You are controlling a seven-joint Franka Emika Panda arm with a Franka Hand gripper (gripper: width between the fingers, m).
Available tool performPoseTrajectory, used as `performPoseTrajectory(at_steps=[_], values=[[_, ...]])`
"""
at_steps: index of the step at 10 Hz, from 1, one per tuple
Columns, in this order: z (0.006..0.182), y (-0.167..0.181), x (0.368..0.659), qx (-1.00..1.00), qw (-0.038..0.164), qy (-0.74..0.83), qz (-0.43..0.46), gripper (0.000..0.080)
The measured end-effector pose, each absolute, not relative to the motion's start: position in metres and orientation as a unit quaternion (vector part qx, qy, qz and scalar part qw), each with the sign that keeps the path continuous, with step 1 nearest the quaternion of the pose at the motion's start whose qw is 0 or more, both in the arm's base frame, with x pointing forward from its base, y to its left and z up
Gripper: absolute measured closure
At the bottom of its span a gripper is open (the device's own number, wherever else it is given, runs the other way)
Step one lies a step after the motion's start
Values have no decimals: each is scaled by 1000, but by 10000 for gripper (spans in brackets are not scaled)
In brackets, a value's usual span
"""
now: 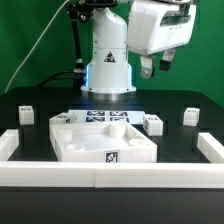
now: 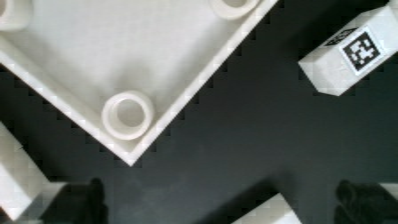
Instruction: Assemble one leg
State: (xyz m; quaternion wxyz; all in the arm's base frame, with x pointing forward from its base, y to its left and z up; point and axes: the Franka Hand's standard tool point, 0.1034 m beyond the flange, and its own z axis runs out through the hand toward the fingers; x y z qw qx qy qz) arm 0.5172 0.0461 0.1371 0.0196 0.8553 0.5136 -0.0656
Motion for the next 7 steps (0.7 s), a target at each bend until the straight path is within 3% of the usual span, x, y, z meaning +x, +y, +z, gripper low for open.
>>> performPoseTrajectory(at_steps=[2, 7], values=[[118, 15, 505, 796, 20, 604, -34, 150], [108, -3, 504, 753, 18, 657, -29, 150]])
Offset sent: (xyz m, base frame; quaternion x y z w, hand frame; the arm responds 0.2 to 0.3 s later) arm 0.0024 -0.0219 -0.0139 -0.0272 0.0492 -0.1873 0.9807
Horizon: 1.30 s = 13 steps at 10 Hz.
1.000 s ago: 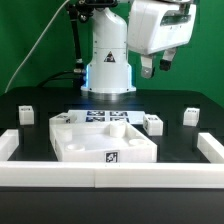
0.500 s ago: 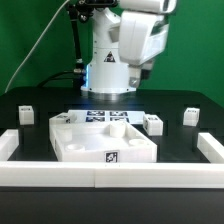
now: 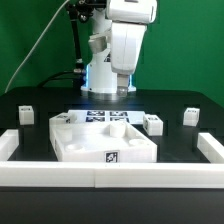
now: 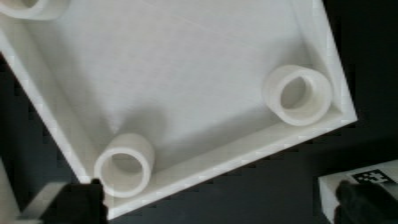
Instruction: Assemble one leg
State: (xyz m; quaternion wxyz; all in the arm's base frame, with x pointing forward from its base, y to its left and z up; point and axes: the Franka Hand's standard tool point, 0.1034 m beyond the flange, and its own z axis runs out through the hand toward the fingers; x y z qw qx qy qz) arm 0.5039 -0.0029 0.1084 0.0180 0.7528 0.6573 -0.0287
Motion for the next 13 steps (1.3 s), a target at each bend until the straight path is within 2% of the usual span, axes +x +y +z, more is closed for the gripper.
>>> performPoseTrajectory(at_steps=[2, 3, 7, 11, 13], values=[[108, -3, 503, 753, 18, 658, -29, 150], [103, -8, 502, 717, 24, 696, -14, 150], [76, -33, 480, 654, 17, 756, -11, 150], [75, -33, 480, 656, 16, 754, -11, 150], [55, -44, 462, 640, 6, 768, -13, 150]])
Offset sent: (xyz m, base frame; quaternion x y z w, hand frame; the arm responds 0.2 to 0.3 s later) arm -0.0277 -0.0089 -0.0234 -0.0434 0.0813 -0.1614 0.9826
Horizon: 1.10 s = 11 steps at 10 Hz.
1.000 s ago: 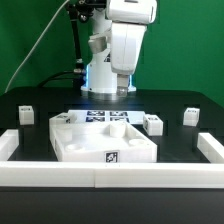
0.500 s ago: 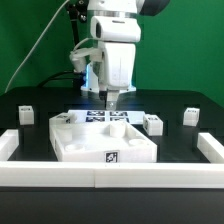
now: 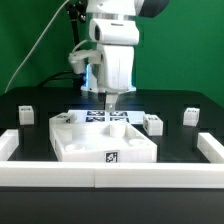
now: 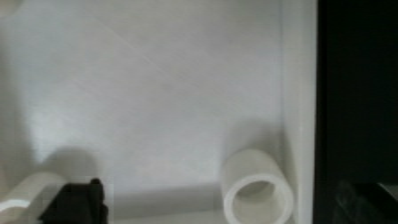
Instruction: Assemble one leg
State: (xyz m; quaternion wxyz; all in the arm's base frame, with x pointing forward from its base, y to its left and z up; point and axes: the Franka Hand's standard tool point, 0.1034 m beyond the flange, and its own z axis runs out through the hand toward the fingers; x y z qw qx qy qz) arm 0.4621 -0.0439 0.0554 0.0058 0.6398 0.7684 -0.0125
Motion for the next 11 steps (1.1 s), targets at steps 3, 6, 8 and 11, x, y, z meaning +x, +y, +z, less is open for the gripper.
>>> performPoseTrajectory(at_steps=[3, 6, 8, 11], values=[[29, -51, 448, 632, -10, 775, -15, 150], [9, -49, 438, 633, -26, 773, -21, 150], [10, -52, 438, 637, -25, 770, -20, 176], [9, -52, 438, 637, -25, 770, -20, 534]])
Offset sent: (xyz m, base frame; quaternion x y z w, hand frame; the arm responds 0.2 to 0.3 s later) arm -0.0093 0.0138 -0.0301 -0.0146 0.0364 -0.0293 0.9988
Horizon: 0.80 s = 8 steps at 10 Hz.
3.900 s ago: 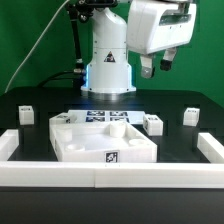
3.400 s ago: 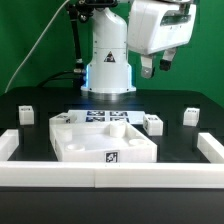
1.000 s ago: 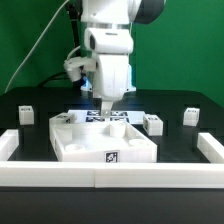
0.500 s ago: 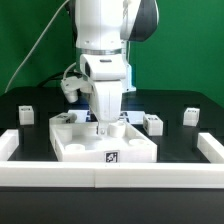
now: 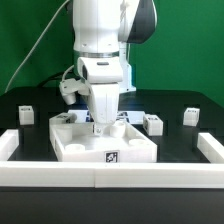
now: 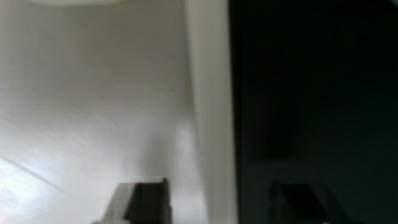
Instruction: Assemble one leg
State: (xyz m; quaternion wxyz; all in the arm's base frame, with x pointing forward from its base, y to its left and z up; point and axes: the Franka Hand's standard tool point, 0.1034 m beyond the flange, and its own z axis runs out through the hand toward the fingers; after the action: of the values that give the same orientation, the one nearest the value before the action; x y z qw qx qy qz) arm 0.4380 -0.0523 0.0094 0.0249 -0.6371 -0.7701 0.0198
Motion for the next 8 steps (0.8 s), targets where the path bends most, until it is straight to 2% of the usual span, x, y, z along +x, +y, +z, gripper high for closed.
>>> performPoseTrajectory(at_steps=[1, 2, 8], values=[[9, -52, 438, -637, 25, -770, 20, 669], [10, -52, 440, -637, 22, -770, 18, 737], [10, -50, 440, -648, 22, -762, 17, 737]])
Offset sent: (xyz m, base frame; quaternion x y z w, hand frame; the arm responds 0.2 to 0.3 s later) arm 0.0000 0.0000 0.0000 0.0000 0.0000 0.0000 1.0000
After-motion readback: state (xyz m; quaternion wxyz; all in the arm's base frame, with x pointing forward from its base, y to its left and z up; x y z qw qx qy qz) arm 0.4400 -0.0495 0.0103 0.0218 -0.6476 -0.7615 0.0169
